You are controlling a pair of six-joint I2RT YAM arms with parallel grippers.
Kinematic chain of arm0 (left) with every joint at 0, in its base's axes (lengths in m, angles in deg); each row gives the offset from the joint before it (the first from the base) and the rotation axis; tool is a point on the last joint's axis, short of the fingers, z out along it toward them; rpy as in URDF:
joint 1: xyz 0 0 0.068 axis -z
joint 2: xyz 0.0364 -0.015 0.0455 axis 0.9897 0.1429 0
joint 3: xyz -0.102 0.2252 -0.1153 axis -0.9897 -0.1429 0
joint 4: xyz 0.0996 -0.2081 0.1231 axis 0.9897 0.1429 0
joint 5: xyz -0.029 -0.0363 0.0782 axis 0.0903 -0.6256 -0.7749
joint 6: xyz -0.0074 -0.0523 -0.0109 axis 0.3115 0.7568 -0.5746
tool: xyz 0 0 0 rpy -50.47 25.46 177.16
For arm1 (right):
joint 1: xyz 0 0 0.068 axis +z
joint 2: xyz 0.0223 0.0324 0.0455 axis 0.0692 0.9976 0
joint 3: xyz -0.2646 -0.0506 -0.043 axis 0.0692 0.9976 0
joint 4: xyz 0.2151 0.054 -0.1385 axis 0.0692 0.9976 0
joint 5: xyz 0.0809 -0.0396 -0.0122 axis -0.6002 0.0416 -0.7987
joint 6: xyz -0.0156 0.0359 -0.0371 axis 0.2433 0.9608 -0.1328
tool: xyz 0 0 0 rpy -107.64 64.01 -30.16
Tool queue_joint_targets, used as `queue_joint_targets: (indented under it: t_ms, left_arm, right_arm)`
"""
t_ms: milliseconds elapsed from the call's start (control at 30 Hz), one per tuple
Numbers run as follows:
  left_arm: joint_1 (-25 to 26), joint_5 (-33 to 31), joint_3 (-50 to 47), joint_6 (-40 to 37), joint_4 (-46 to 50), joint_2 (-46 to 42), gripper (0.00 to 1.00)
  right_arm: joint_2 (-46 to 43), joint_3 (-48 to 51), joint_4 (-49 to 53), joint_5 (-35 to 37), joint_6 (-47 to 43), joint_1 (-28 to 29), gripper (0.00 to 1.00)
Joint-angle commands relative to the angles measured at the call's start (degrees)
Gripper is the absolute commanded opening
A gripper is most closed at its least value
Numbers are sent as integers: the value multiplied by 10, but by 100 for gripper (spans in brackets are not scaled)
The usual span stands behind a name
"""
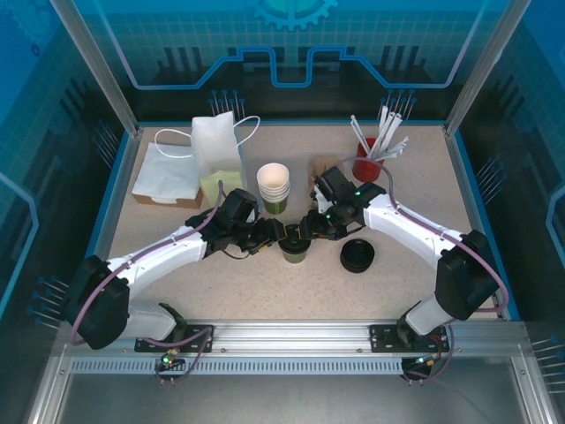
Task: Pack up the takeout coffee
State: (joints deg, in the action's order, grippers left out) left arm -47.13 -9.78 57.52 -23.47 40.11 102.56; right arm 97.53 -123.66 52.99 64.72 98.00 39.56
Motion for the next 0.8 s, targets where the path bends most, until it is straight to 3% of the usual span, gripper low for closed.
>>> queue_joint_targets:
  t_ms: [0,767]
  left_arm:
    - [-2,-26,-24,-17,93,13,54]
    - [-2,-51,-25,-4,127,36,45]
  right_arm:
    - [17,-4,59,8,-13,1,44]
    - [40,-16,94,2,-25,-5,41]
